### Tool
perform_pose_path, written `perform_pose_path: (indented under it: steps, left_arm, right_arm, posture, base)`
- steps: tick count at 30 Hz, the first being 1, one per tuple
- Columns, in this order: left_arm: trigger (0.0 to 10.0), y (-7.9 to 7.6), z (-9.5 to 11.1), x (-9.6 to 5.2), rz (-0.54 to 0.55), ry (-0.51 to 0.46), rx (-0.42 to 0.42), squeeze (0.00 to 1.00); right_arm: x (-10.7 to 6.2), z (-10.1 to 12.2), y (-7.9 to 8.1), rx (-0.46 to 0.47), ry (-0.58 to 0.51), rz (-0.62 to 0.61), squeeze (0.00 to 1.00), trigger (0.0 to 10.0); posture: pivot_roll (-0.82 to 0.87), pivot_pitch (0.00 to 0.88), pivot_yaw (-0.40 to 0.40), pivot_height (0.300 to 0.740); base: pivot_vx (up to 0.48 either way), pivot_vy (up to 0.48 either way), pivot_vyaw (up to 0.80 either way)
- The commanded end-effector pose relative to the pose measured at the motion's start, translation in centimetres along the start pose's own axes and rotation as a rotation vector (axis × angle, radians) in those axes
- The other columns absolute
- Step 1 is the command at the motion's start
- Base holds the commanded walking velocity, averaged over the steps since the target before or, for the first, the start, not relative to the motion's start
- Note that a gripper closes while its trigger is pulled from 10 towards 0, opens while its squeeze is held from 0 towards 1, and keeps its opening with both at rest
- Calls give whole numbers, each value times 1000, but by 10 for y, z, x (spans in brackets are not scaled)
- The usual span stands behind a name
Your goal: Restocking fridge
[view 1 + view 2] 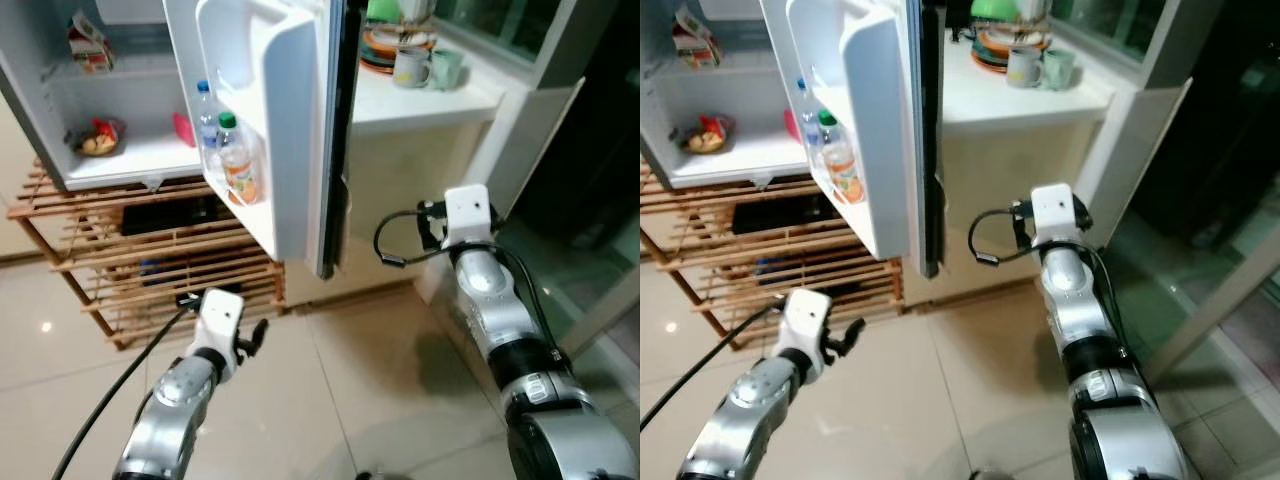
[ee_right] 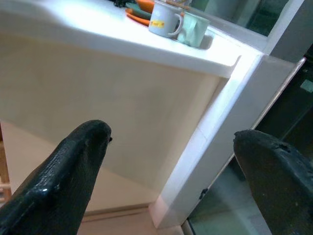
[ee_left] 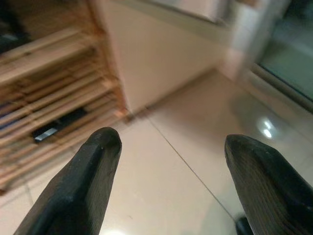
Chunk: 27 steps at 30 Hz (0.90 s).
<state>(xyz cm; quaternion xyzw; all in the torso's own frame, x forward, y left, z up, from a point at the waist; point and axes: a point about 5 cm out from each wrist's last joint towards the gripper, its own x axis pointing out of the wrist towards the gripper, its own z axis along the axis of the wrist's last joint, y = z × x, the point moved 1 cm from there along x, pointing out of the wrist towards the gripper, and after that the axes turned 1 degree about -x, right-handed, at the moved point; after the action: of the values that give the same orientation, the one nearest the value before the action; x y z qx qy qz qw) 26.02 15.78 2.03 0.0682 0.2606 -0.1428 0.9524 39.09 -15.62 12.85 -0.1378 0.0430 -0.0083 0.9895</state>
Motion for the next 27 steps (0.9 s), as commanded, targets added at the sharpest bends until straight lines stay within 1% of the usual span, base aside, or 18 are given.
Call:
perform_pose_path:
  steps: [1, 3, 4, 5, 6, 7, 8, 11, 13, 14, 15, 18, 20, 22, 23, 24, 26, 27]
  left_arm:
    - [10000, 1, 8, 3, -19, -5, 24, 0]
    - [10000, 3, 10, 3, -25, 4, 41, 0]
    - [10000, 7, 8, 2, -23, 17, 50, 0]
    - [10000, 7, 8, 2, -23, 17, 50, 0]
    - [10000, 8, 7, 1, -24, 20, 50, 0]
    - [10000, 8, 6, 0, -26, 25, 48, 0]
    - [10000, 8, 6, 0, -26, 25, 48, 0]
    - [10000, 5, 4, -1, -39, 37, 44, 0]
    - [10000, -2, 2, -2, -58, 38, 42, 0]
    - [10000, -2, 2, -2, -58, 38, 42, 0]
    - [10000, -6, 2, -2, -70, 35, 42, 0]
    - [10000, -8, 2, -3, -72, 32, 41, 0]
    - [10000, -8, 2, -4, -68, 26, 31, 0]
    - [10000, -8, -1, -7, -69, 29, 23, 0]
    - [10000, -9, -3, -8, -73, 35, 20, 0]
    - [10000, -9, -3, -8, -73, 35, 20, 0]
    - [10000, -12, -7, -10, -89, 50, 19, 0]
    - [10000, -12, -7, -10, -89, 50, 19, 0]
  right_arm:
    - [6, 14, 3, 19, -23, 3, 216, 10000]
    - [12, 30, 14, 27, -43, 49, 212, 10000]
    - [15, 43, 28, 39, -61, 109, 212, 10000]
    - [15, 43, 28, 39, -61, 109, 212, 10000]
    - [16, 46, 32, 43, -64, 124, 212, 10000]
    - [16, 51, 42, 82, -59, 171, 212, 10000]
    - [16, 51, 42, 82, -59, 171, 212, 10000]
    - [15, 60, 64, 120, -51, 259, 208, 10000]
    - [13, 69, 81, 149, -55, 317, 212, 10000]
    - [13, 69, 81, 149, -55, 317, 212, 10000]
    - [10, 79, 95, 172, -71, 365, 208, 10000]
    - [8, 84, 105, 192, -84, 400, 208, 10000]
    - [4, 91, 116, 247, -100, 455, 212, 10000]
    - [-5, 105, 136, 351, -150, 601, 216, 10000]
    - [-13, 113, 149, 397, -183, 706, 220, 10000]
    - [-13, 113, 149, 397, -183, 706, 220, 10000]
    - [-37, 131, 176, 459, -272, 953, 216, 10000]
    - [-37, 131, 176, 459, -272, 953, 216, 10000]
  posture:
    - [-29, 0, -45, 740]
    - [3, 0, -66, 740]
    - [10, 0, -71, 740]
    - [10, 0, -71, 740]
    - [10, 0, -71, 740]
    - [17, 0, -74, 740]
    - [17, 0, -74, 740]
    - [18, 0, -72, 740]
    - [28, 0, -85, 740]
    - [28, 0, -85, 740]
    - [33, 0, -93, 740]
    - [36, 0, -101, 740]
    - [42, 0, -111, 740]
    - [40, 0, -113, 740]
    - [39, 0, -111, 740]
    - [39, 0, -111, 740]
    - [38, 0, -107, 740]
    - [38, 0, -107, 740]
  base:
    - [0, 0, 0]
    - [0, 0, 0]
    - [0, 0, 0]
    - [0, 0, 0]
    - [0, 0, 0]
    - [0, 0, 0]
    - [0, 0, 0]
    - [0, 0, 0]
    - [0, 0, 0]
    - [0, 0, 0]
    - [0, 0, 0]
    - [0, 0, 0]
    - [0, 0, 0]
    - [0, 0, 0]
    - [0, 0, 0]
    - [0, 0, 0]
    - [0, 0, 0]
    - [0, 0, 0]
